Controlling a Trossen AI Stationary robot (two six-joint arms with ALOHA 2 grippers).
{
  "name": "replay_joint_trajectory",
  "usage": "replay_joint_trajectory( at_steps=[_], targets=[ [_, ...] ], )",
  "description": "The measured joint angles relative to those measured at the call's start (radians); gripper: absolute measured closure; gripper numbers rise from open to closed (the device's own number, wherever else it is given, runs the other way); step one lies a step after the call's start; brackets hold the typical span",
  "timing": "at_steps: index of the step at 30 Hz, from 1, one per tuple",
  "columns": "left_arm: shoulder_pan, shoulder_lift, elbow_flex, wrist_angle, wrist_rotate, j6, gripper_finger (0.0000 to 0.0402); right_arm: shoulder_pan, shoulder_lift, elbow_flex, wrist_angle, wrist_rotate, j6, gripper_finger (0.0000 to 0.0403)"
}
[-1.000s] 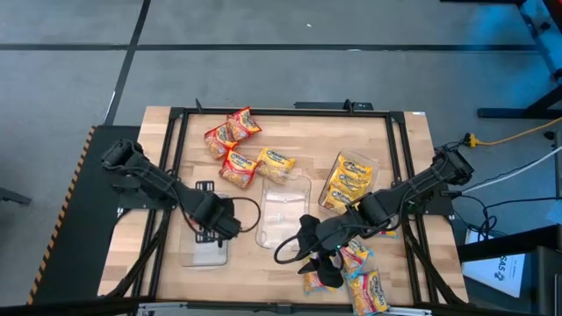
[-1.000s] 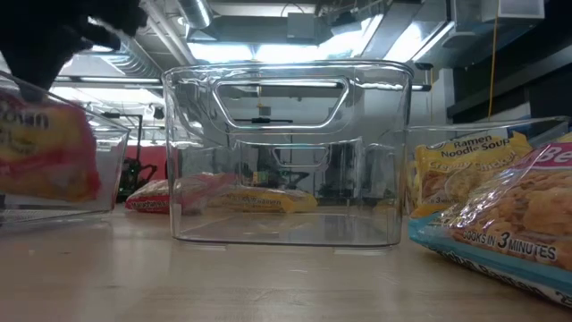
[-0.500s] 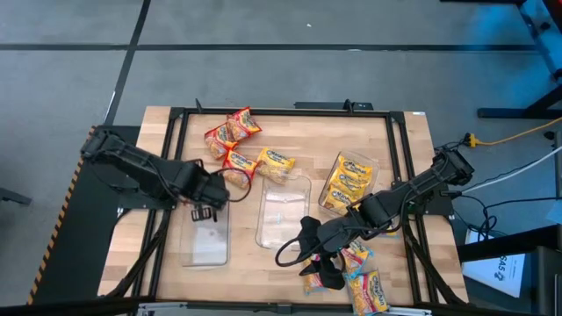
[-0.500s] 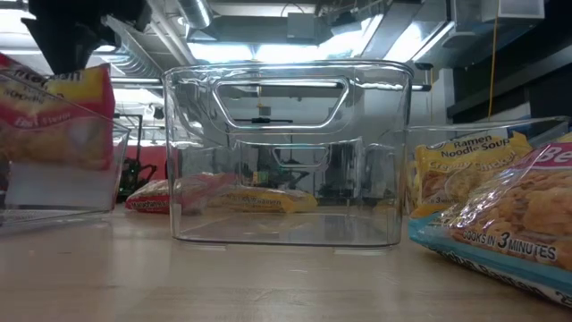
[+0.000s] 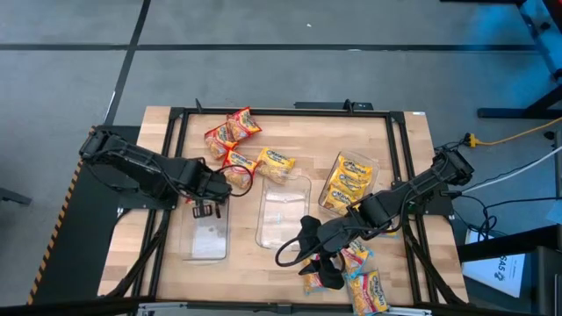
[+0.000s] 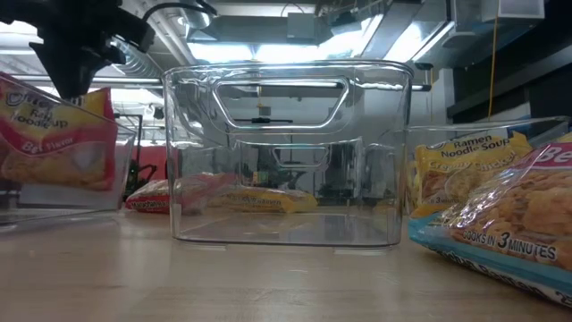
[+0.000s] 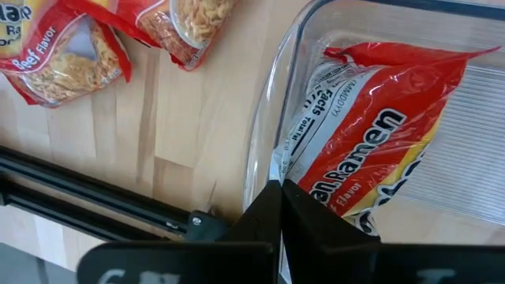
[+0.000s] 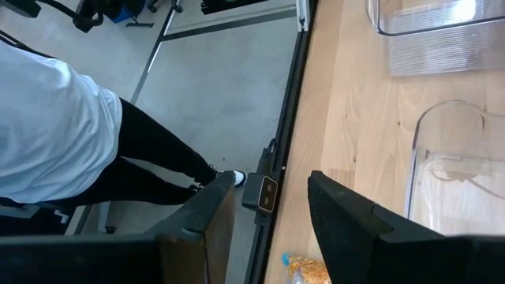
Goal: Sort Maruchan noodles
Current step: Put the red noodle pack into the left transparent bin
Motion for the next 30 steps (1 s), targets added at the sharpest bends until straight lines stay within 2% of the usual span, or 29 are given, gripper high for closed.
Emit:
replay_joint_trajectory(
  at_steps=[9,18,23,30],
  targets=[
    [0.065,0.0,-0.003,0.03,-0.028,0.091,0.0401,0.0,0.0,0.0,0.0,0.0,0.022,0.0244],
    [0.133,0.001,-0.139,0.145,-0.006,0.125,0.0401,0.0,0.0,0.0,0.006,-0.001,0.046,0.0244],
    [0.148,0.001,-0.166,0.151,-0.015,0.124,0.0401,0.0,0.0,0.0,0.007,-0.001,0.056,0.0244],
    [0.169,0.001,-0.166,0.164,-0.049,0.124,0.0373,0.0,0.0,0.0,0.007,-0.002,0.056,0.0244]
  ],
)
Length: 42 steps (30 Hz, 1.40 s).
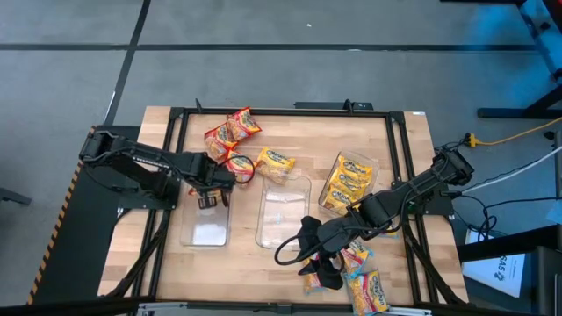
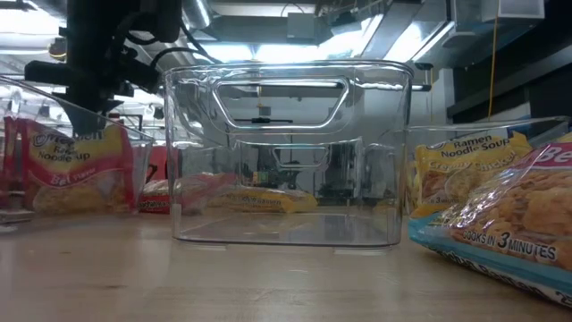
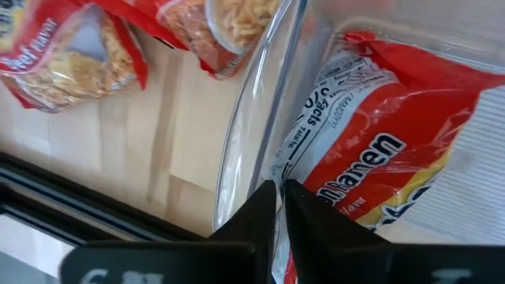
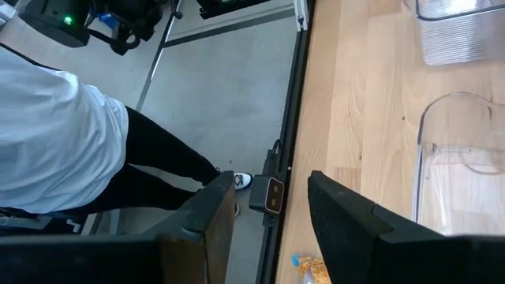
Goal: Sort Maruchan noodles
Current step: Put the red noodle pack into the left transparent bin
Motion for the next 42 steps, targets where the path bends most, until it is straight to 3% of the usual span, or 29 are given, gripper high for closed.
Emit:
replay_joint_trajectory(
  at_steps=[6,24,42],
  targets=[
    [0.0,0.0,0.0,-0.002,-0.058,-0.001,0.0354,0.0,0.0,0.0,0.0,0.0,0.0,0.0244],
    [0.0,0.0,0.0,-0.002,-0.175,-0.008,0.0353,0.0,0.0,0.0,0.0,-0.004,0.0,0.0244],
    [0.0,0.0,0.007,-0.015,-0.194,-0.035,0.0353,0.0,0.0,0.0,-0.001,-0.027,0.0,0.0244]
  ],
)
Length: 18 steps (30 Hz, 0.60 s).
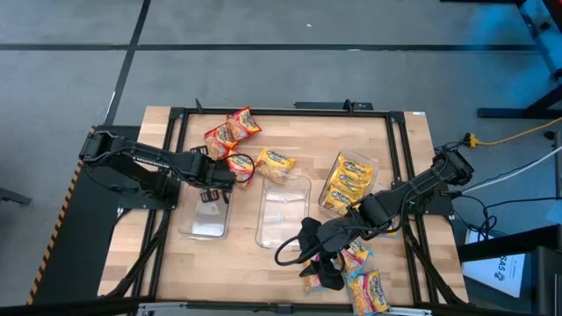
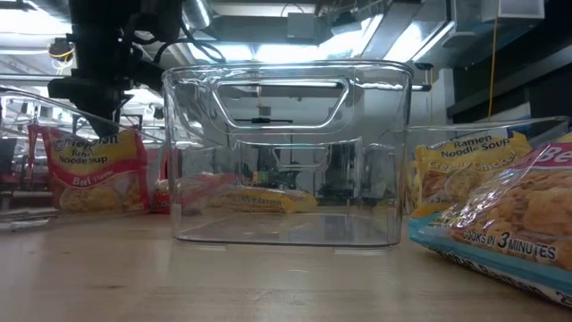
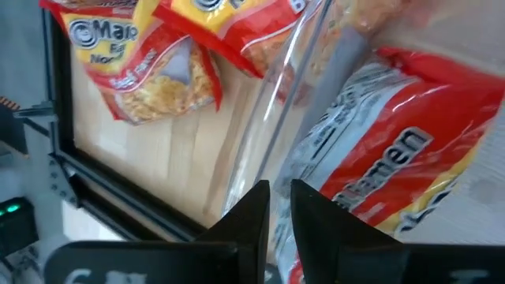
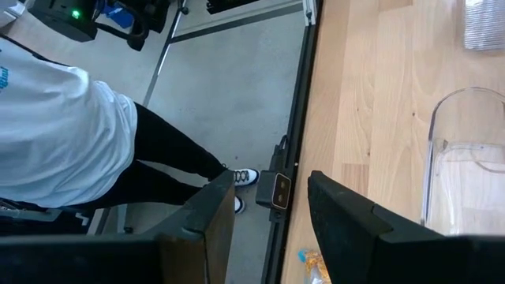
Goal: Sort Maruchan noodles
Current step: Put the red noodle pack into the left transparent bin
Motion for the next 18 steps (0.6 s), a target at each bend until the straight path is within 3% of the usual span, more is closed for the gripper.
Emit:
replay_joint_trajectory(
  at_steps=[11,18],
  targets=[
    [0.0,0.0,0.1,-0.085,-0.057,0.002,0.0353,0.0,0.0,0.0,-0.003,-0.001,0.0,0.0244],
    [-0.007,0.0,0.162,-0.181,0.173,-0.028,0.0353,0.0,0.0,0.0,-0.008,-0.002,-0.004,0.0244]
  ],
)
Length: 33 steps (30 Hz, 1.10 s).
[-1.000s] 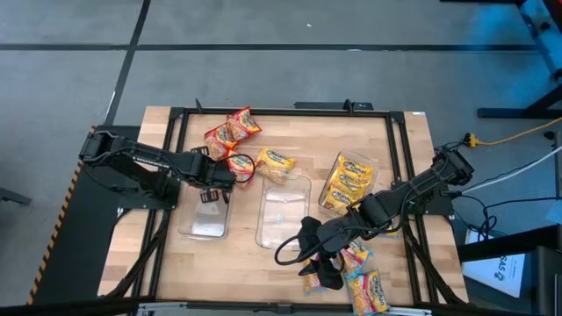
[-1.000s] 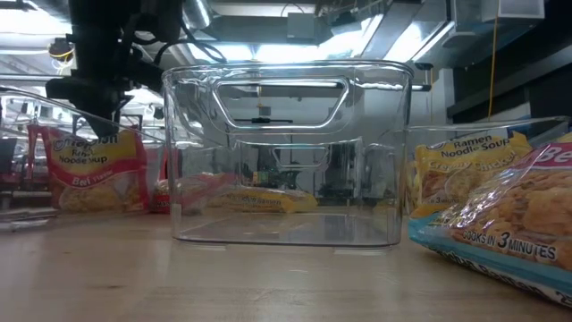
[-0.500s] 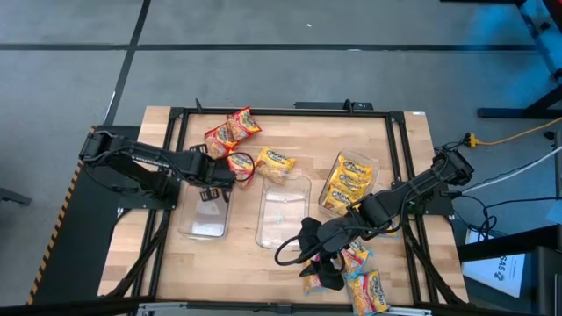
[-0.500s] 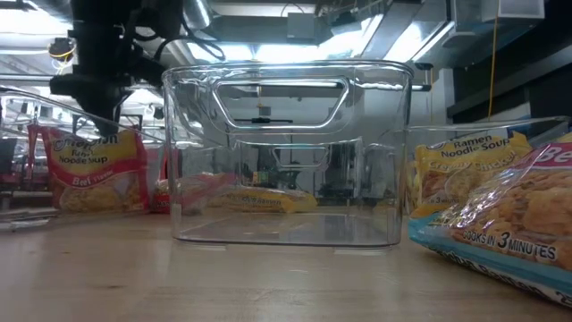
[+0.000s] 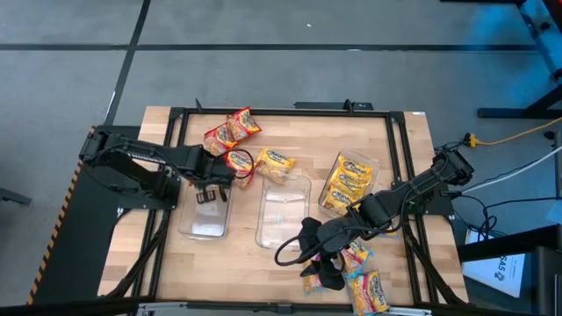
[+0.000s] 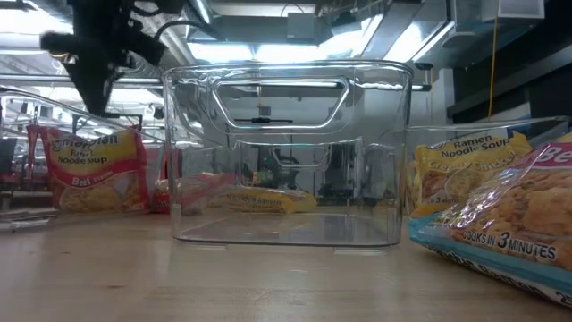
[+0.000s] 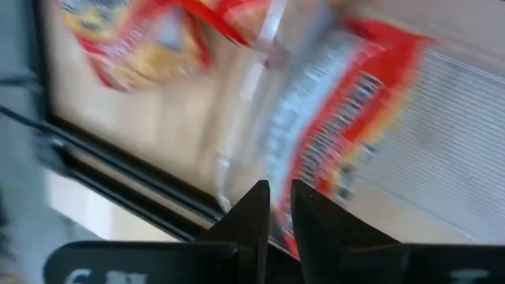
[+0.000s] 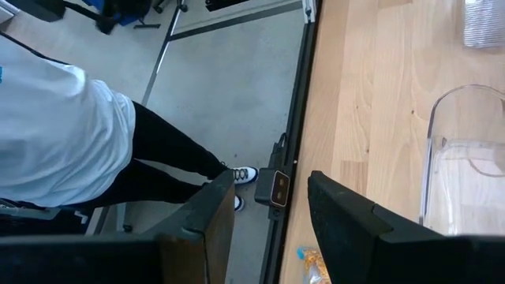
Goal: Sort Maruchan noodles
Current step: Put the red noodle pack into the left transparent bin
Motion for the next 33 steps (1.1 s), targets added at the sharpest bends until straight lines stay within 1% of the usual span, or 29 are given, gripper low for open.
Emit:
replay_joint_trajectory(
  at_steps=[4,5,6,8,10,12,18,21,24,28,31,33],
  targets=[
    [-0.028,0.0,0.018,0.026,0.306,-0.018,0.0353,0.0,0.0,0.0,-0.025,0.0,-0.002,0.0244],
    [-0.044,-0.001,0.012,0.049,0.348,-0.017,0.0353,0.0,0.0,0.0,-0.032,0.0,-0.003,0.0244],
    [-0.063,-0.001,0.001,0.08,0.362,-0.017,0.0354,0.0,0.0,0.0,-0.038,0.0,-0.003,0.0244],
    [-0.096,0.0,-0.026,0.141,0.348,-0.018,0.0355,0.0,0.0,0.0,-0.046,0.0,-0.003,0.0244],
    [-0.117,0.0,-0.042,0.174,0.313,-0.024,0.0356,0.0,0.0,0.0,-0.051,0.0,-0.003,0.0244],
    [-0.127,0.0,-0.053,0.206,0.273,-0.033,0.0356,0.0,0.0,0.0,-0.05,0.0,-0.003,0.0244],
    [-0.131,0.01,-0.147,0.272,0.231,-0.045,0.0356,0.0,0.0,0.0,-0.05,0.0,-0.002,0.0244],
    [-0.13,0.009,-0.184,0.277,0.152,-0.052,0.0356,0.0,0.0,0.0,-0.05,0.0,-0.002,0.0244],
    [-0.12,0.008,-0.188,0.269,0.074,-0.047,0.0356,0.0,0.0,0.0,-0.048,0.0,-0.001,0.0244],
    [-0.095,0.009,-0.188,0.267,0.042,-0.043,0.0356,0.0,0.0,0.0,-0.046,0.0,0.0,0.0244],
    [-0.077,0.009,-0.188,0.266,-0.001,-0.044,0.0356,0.0,0.0,0.0,-0.043,0.001,0.003,0.0244],
    [-0.068,0.009,-0.188,0.266,-0.008,-0.043,0.0356,0.0,0.0,0.0,-0.043,0.0,0.012,0.0244]
  ],
)
